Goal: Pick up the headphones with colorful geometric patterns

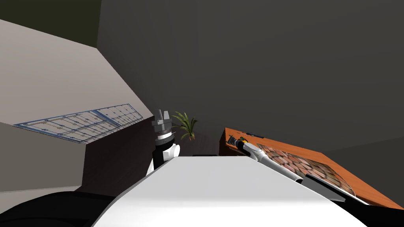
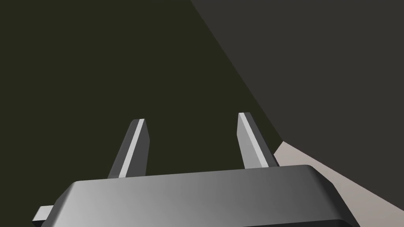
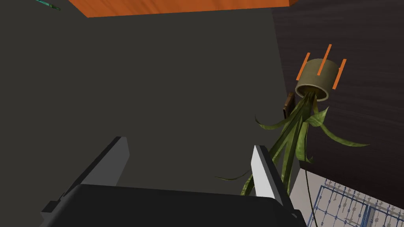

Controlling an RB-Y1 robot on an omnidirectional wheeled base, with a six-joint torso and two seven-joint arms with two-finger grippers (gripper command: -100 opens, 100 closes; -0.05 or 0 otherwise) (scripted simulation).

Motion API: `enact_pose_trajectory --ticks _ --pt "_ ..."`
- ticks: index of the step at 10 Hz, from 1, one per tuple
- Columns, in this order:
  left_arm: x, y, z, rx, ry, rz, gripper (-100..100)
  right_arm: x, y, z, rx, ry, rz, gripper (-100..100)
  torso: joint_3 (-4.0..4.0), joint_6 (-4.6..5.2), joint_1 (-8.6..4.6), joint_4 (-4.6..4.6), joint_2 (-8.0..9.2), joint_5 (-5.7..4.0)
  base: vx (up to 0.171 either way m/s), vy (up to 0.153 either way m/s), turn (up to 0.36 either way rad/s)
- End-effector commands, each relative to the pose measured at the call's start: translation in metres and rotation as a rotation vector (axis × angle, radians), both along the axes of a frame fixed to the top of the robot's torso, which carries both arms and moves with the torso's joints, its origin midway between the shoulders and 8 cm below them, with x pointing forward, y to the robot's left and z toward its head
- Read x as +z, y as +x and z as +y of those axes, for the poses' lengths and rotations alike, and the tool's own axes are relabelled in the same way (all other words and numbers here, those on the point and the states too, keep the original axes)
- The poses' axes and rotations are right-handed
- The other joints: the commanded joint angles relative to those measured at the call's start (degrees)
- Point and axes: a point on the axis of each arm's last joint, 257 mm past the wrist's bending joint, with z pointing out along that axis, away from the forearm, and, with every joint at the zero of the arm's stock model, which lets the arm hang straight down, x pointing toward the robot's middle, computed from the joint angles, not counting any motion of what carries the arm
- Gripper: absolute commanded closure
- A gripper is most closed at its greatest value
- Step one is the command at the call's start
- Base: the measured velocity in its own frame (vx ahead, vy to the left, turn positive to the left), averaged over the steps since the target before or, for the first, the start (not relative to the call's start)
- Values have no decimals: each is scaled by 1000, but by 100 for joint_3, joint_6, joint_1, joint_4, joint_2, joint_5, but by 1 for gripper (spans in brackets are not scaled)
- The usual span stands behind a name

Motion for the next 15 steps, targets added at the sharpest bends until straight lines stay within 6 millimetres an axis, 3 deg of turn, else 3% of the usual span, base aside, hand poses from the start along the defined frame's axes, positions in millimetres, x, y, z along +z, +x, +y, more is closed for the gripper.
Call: enact_pose_trajectory --ticks 1,3,4,6,7,9,11,13,15 --pt "0 0 0 0 0 0 0 -2 -8 -17 2 -47 12 -100 0 0 0 0 0 0 71 34 -35" --pt "0 0 0 0 0 0 0 -19 -34 -73 1 -203 65 -100 0 0 -2 1 -2 1 117 36 -90" --pt "0 0 0 0 0 0 0 -19 -34 -73 1 -203 65 -100 -8 0 2 -3 -14 0 102 33 -42" --pt "0 0 0 0 0 0 0 -28 -61 -124 -2 -334 119 -100 -3 1 -2 -1 -5 0 120 35 -104" --pt "0 0 0 0 0 0 0 -28 -61 -124 -2 -334 119 -100 -7 1 0 -2 -13 2 112 35 -43" --pt "0 0 0 0 0 0 0 -33 -88 -168 -10 -440 170 -100 -6 -1 -3 -2 -9 0 126 33 -90" --pt "0 0 0 0 0 0 0 -33 -88 -168 -10 -440 170 -100 -5 -4 1 -2 -8 0 71 31 -19" --pt "0 0 0 0 0 0 0 -36 -123 -215 -23 -550 233 -100 7 -1 -9 3 12 -2 95 35 -130" --pt "0 0 0 0 0 0 0 -36 -123 -215 -23 -550 233 -100 -9 -4 1 -3 -15 0 111 31 -33"
